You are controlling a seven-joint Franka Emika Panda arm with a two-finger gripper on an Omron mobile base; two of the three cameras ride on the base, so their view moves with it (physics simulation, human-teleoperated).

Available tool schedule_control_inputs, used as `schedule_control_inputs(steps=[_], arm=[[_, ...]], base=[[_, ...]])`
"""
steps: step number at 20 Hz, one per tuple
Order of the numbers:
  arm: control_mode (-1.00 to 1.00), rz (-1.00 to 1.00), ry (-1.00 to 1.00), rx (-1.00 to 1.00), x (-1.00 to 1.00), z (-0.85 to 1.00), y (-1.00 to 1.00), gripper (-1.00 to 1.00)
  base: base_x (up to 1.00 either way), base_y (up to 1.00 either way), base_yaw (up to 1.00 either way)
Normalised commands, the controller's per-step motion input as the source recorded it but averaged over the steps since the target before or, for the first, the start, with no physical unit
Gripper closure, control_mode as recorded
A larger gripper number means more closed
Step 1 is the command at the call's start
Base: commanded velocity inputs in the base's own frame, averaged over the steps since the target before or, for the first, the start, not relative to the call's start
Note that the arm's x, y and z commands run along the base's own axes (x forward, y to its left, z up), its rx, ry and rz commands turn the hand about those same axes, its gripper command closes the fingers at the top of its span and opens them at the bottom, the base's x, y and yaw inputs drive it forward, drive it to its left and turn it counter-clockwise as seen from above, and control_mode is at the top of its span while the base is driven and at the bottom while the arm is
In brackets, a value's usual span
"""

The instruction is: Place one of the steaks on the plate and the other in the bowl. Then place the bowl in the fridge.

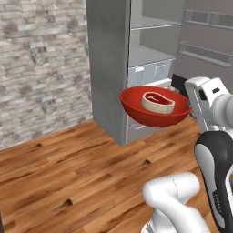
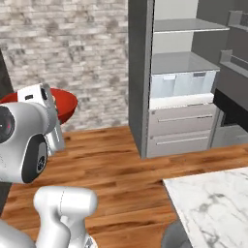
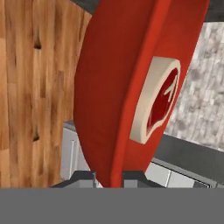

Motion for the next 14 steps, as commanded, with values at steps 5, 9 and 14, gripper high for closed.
schedule_control_inputs(steps=[5, 9, 14], arm=[[1.0, 0.0, 0.0, 0.0, 0.0, 0.0, 0.0, 1.0], [1.0, 0.0, 0.0, 0.0, 0.0, 0.0, 0.0, 1.0], [1.0, 0.0, 0.0, 0.0, 0.0, 0.0, 0.0, 1.0]], base=[[0.94, 0.27, -0.21], [0.82, 0.05, -0.23], [0.74, 0.0, -0.21]])
